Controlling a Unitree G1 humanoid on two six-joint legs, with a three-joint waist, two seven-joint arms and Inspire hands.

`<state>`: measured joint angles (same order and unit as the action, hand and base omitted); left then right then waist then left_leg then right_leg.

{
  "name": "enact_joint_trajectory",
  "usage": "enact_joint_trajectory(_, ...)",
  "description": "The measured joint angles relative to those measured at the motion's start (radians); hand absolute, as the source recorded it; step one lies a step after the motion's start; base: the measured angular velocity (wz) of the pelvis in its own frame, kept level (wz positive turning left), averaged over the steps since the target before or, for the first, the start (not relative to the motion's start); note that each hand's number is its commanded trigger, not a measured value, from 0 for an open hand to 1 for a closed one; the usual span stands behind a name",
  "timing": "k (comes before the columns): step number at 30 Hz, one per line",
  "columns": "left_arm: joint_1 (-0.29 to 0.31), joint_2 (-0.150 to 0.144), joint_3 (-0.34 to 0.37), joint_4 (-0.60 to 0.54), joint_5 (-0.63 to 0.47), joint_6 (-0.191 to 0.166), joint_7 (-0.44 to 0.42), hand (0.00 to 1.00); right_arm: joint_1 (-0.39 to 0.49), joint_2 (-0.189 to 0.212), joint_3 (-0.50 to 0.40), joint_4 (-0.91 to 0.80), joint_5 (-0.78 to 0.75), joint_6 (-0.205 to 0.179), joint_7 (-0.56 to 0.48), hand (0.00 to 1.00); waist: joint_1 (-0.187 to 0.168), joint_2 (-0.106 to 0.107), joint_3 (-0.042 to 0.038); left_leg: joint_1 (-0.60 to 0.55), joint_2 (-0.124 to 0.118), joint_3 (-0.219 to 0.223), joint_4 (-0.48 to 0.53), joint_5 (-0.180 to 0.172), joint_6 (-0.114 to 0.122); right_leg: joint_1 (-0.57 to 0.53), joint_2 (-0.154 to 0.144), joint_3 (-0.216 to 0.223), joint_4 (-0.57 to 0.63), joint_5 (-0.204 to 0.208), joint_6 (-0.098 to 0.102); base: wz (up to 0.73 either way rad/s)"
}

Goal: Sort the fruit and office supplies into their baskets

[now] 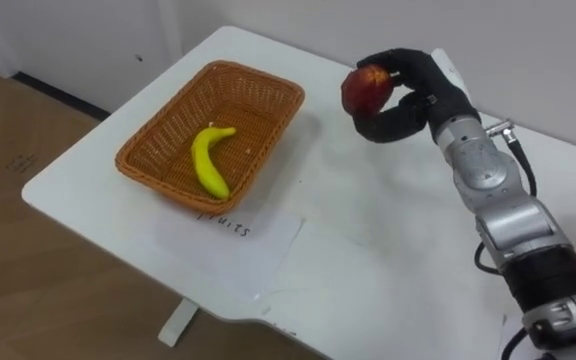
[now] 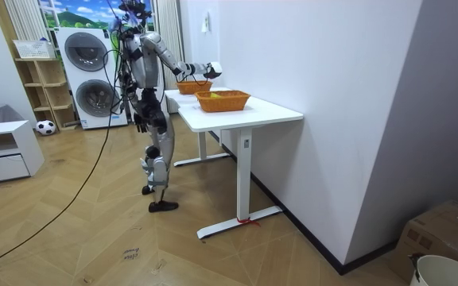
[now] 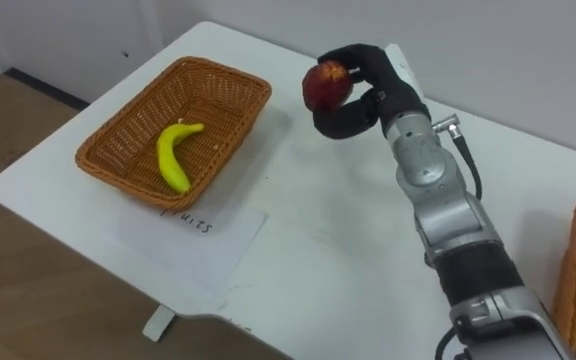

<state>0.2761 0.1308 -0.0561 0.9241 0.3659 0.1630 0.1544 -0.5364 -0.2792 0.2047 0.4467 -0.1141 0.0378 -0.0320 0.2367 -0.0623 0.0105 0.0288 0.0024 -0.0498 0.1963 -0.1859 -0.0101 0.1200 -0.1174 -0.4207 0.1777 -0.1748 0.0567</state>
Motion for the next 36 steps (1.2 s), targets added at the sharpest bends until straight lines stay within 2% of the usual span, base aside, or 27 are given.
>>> enact_joint_trajectory(6, -0.005, 0.001, 0.006, -0.004, 0.001, 0.001, -0.01, 0.0, 0.0, 0.001, 0.0, -0.007, 0.006, 0.001, -0.018, 1.0, 0.024, -0.002, 0.0, 0.0, -0.001, -0.01, 0.001, 0.0, 0.0, 0.001, 0.0, -0.002, -0.003, 0.0, 0.0, 0.05)
enact_joint_trajectory(12, -0.004, 0.008, 0.013, -0.008, 0.012, 0.001, -0.01, 0.0, -0.001, 0.0, 0.0, -0.007, 0.035, 0.001, -0.045, 1.0, 0.039, -0.011, 0.0056, -0.003, -0.004, -0.028, 0.002, 0.0, 0.0, 0.009, 0.0, -0.022, -0.007, -0.001, 0.001, 0.08)
enact_joint_trajectory(19, 0.008, 0.018, 0.035, -0.025, 0.022, 0.002, -0.013, 0.0, -0.001, 0.0, 0.014, -0.007, 0.028, 0.008, -0.053, 1.0, 0.066, -0.016, 0.004, -0.004, -0.007, -0.036, 0.003, 0.0, 0.0, 0.014, -0.003, -0.031, -0.007, -0.003, 0.004, 0.03)
enact_joint_trajectory(24, 0.023, 0.03, 0.051, -0.044, 0.029, 0.002, -0.045, 0.0, -0.002, 0.0, 0.022, -0.009, 0.028, 0.008, -0.053, 1.0, 0.074, -0.022, 0.0002, -0.018, -0.01, -0.056, 0.009, 0.0, 0.0, 0.014, -0.004, -0.055, -0.007, -0.003, 0.004, 0.13)
enact_joint_trajectory(29, 0.041, 0.039, 0.054, -0.059, 0.076, 0.002, -0.083, 0.0, -0.002, 0.0, 0.026, -0.009, 0.03, 0.009, -0.05, 1.0, 0.073, -0.026, -0.0025, -0.018, -0.02, -0.076, 0.011, 0.003, 0.004, 0.026, -0.013, -0.077, -0.002, -0.007, 0.011, 0.15)
enact_joint_trajectory(32, 0.048, 0.039, 0.053, -0.063, 0.083, 0.001, -0.099, 0.0, -0.001, 0.0, 0.035, -0.008, 0.03, 0.009, -0.05, 1.0, 0.073, -0.025, -0.0017, -0.006, -0.035, -0.089, 0.01, 0.007, 0.011, 0.039, -0.029, -0.077, 0.009, -0.016, 0.026, 0.17)
enact_joint_trajectory(36, 0.05, 0.042, 0.053, -0.062, 0.084, 0.001, -0.106, 0.0, -0.001, 0.0, 0.051, -0.009, 0.025, 0.015, -0.037, 1.0, 0.089, -0.028, -0.0005, -0.004, -0.048, -0.092, 0.01, 0.01, 0.016, 0.044, -0.042, -0.088, 0.012, -0.019, 0.03, 0.05)
